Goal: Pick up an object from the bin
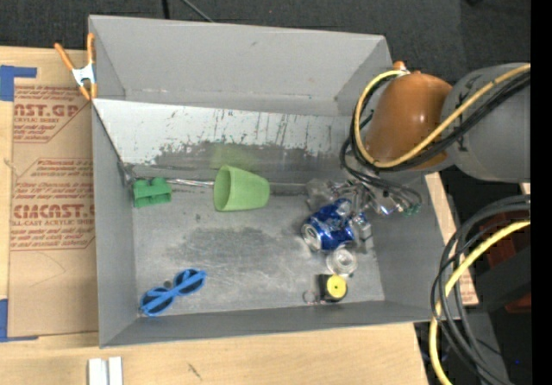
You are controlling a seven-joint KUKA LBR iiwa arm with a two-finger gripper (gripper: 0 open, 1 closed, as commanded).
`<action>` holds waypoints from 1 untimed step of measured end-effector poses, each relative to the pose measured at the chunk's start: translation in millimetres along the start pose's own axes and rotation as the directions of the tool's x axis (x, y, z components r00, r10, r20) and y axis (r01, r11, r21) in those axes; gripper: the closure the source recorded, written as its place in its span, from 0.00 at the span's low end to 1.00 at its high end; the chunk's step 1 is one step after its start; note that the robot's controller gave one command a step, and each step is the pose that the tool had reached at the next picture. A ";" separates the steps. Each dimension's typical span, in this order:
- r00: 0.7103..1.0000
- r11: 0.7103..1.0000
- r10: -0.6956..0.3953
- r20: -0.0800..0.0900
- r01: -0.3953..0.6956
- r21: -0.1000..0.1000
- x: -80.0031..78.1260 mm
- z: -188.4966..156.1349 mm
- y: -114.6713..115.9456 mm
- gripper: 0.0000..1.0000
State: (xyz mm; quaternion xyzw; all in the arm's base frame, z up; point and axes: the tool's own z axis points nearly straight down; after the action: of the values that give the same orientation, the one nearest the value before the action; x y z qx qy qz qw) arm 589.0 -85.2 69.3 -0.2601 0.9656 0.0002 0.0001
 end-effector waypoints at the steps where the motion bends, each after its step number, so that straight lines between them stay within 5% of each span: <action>1: 1.000 1.000 0.000 0.004 0.000 0.002 -1.3 -2.1 -0.4 1.00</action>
Offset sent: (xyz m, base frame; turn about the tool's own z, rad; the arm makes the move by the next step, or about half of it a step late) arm 0.0000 0.0000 0.0000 0.0000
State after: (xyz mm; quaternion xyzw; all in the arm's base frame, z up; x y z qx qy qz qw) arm 590.3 -84.9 71.3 -0.2600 0.9656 -0.0002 0.0020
